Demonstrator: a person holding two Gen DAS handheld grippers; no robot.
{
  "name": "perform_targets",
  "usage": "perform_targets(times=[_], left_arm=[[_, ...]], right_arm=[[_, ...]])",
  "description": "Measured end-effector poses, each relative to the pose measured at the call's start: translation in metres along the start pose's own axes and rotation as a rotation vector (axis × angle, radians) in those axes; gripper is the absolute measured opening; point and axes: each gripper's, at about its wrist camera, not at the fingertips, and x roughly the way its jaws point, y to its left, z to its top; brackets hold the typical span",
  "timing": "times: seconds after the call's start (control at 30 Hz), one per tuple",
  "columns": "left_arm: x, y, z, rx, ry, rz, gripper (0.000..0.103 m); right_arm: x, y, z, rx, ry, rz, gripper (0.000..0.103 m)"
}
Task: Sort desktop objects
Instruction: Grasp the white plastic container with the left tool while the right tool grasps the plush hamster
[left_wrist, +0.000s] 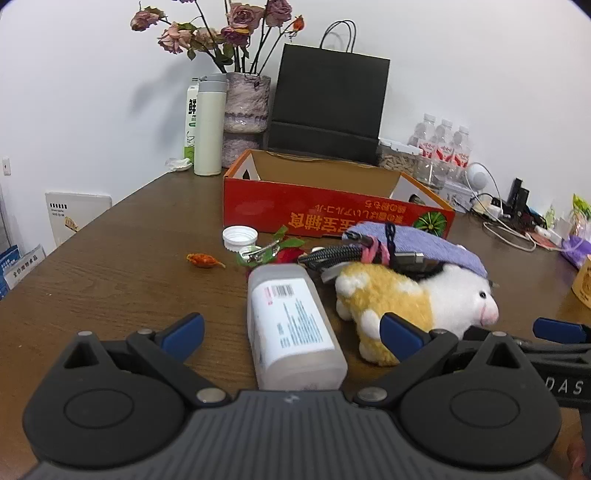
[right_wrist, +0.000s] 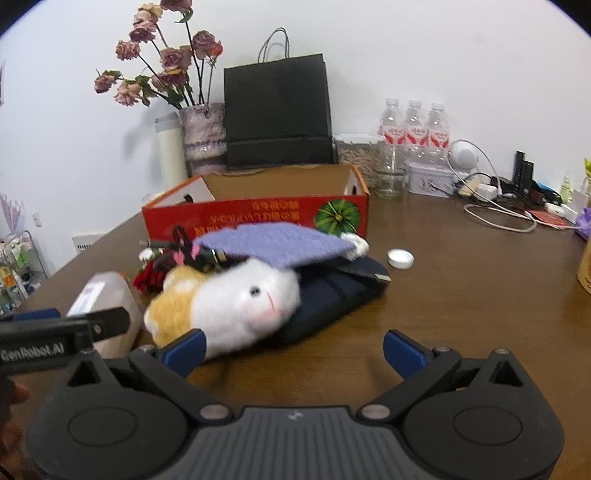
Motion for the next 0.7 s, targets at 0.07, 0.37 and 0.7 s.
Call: perform_targets(times=[0.07,0.37,0.7], left_arm=[[0.006,0.0,0.001,0.003,0.002,0.02,0.102],[0.029,0.014,0.0,-0.027,0.074,0.006,0.083],[0.039,0.022,0.005,-0.02,0.112,-0.028,0.056]], right_arm=[[0.006,0.002,0.006,0.001,-0.004,0.013,0.1],[0.037,0.013,0.022,0.023,0.03,0.106,0.097],[0.061,0.015,0.033,0.107,0.067,0.2,0.077]])
